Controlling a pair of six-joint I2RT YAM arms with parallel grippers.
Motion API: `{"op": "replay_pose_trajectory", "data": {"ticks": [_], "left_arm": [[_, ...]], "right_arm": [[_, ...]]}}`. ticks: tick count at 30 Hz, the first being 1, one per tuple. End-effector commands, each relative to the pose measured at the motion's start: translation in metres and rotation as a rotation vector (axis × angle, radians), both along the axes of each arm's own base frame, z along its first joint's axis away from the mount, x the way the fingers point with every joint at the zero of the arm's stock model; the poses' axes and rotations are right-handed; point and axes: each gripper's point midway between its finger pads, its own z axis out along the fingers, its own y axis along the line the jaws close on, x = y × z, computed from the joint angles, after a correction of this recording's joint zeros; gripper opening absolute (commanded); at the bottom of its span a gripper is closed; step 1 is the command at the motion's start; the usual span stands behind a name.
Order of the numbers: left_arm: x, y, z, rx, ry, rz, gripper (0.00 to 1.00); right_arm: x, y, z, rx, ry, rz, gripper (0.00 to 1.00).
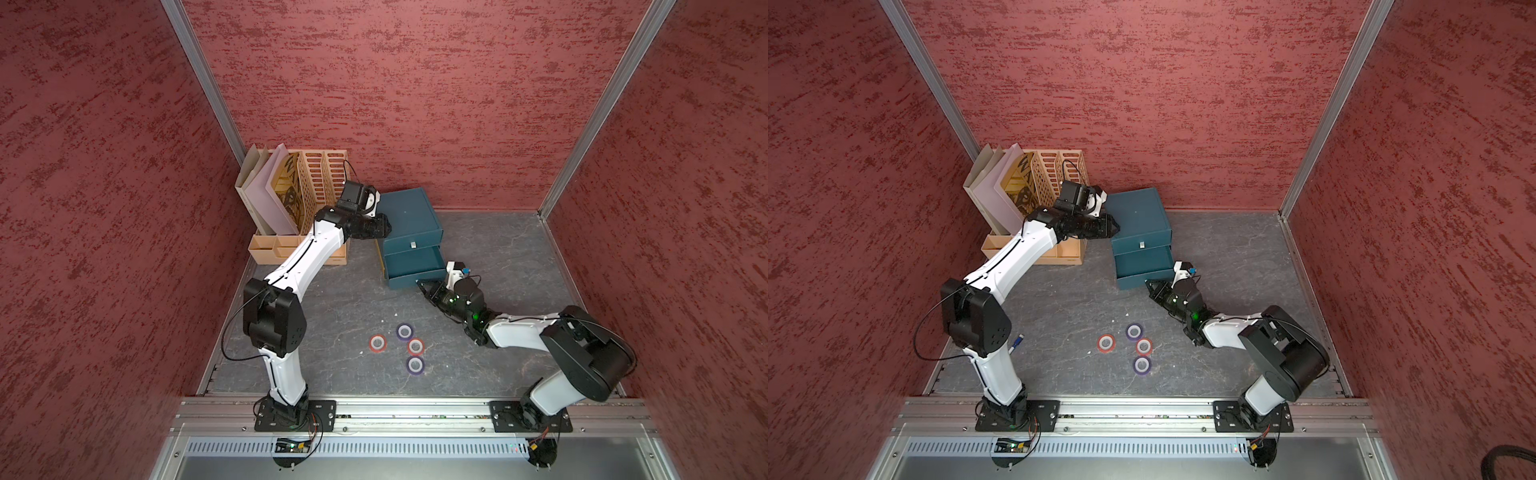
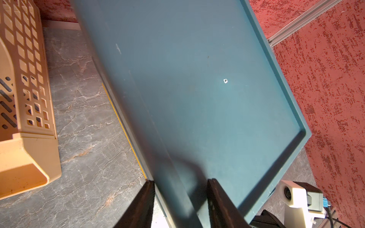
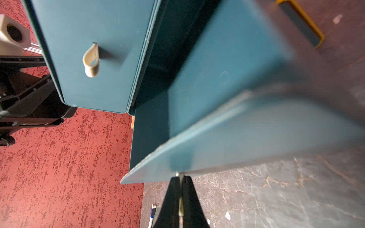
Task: Place the transparent tape into the drawer according to color
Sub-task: Open the drawer in the storage box, then pick up the tape at the center of the board.
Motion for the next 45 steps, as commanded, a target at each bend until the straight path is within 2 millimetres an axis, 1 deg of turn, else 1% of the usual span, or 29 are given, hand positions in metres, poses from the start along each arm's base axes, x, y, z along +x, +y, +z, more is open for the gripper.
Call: {"op": "replay_pose_trajectory", "data": {"ticks": [1, 2, 4, 5, 8, 10, 12, 14, 15, 16, 18, 20, 22, 27, 31, 33, 39, 43, 45], "left_arm": [[-0.002, 0.001, -0.036, 0.064, 0.069, -0.01, 0.46], [-0.003, 0.002, -0.036, 0.065, 0.071, -0.011, 0.47], [-0.003, 0.001, -0.035, 0.062, 0.067, -0.011, 0.47], [-0.003, 0.002, -0.034, 0.062, 0.065, -0.01, 0.47], [-0.004, 0.002, -0.03, 0.055, 0.053, -0.01, 0.51], [-0.005, 0.002, -0.026, 0.049, 0.042, -0.008, 0.53], [-0.006, 0.003, -0.021, 0.044, 0.032, -0.004, 0.58], [-0.007, 0.003, -0.015, 0.036, 0.015, -0.004, 0.62], [-0.008, 0.003, -0.011, 0.032, 0.008, -0.003, 0.65], [-0.009, 0.004, -0.007, 0.026, -0.002, -0.001, 0.67], [-0.012, 0.005, 0.001, 0.012, -0.02, 0.001, 0.71], [-0.016, 0.005, 0.01, -0.01, -0.044, 0.003, 0.78], [-0.022, 0.007, 0.018, -0.036, -0.064, 0.005, 0.83], [-0.041, 0.014, 0.025, -0.084, -0.086, 0.015, 0.92], [-0.063, 0.025, 0.02, -0.119, -0.066, 0.025, 0.98], [-0.074, 0.03, 0.012, -0.126, -0.038, 0.027, 1.0], [-0.109, 0.037, -0.022, -0.151, 0.064, 0.026, 1.0], [-0.131, 0.041, -0.041, -0.168, 0.11, 0.035, 1.0], [-0.14, 0.045, -0.049, -0.171, 0.125, 0.047, 1.0]], "right_arm": [[-0.008, 0.002, -0.003, -0.015, 0.007, 0.01, 0.03], [-0.008, 0.002, -0.003, -0.016, 0.007, 0.014, 0.11], [-0.008, 0.003, -0.004, -0.02, 0.012, 0.015, 0.33], [-0.009, 0.003, -0.003, -0.024, 0.009, 0.018, 0.42], [-0.011, 0.002, -0.002, -0.037, 0.014, 0.022, 0.56], [-0.014, 0.003, -0.001, -0.047, 0.014, 0.032, 0.62], [-0.018, 0.002, -0.001, -0.065, 0.021, 0.035, 0.65], [-0.023, 0.002, 0.0, -0.093, 0.027, 0.051, 0.69], [-0.027, 0.001, 0.006, -0.1, 0.017, 0.059, 0.7], [-0.031, 0.0, 0.007, -0.128, 0.022, 0.069, 0.73], [-0.038, -0.002, 0.01, -0.186, 0.022, 0.092, 0.81], [-0.046, -0.006, 0.01, -0.255, 0.032, 0.124, 0.9], [-0.053, -0.01, 0.013, -0.302, 0.034, 0.153, 0.98], [-0.072, -0.018, 0.016, -0.435, 0.063, 0.252, 0.99], [-0.087, -0.021, 0.012, -0.547, 0.103, 0.361, 0.99], [-0.096, -0.023, 0.007, -0.596, 0.126, 0.417, 0.99], [-0.122, -0.031, -0.007, -0.755, 0.196, 0.538, 0.98], [-0.138, -0.032, -0.016, -0.87, 0.22, 0.599, 0.92], [-0.144, -0.031, -0.023, -0.914, 0.236, 0.616, 0.86]]}}
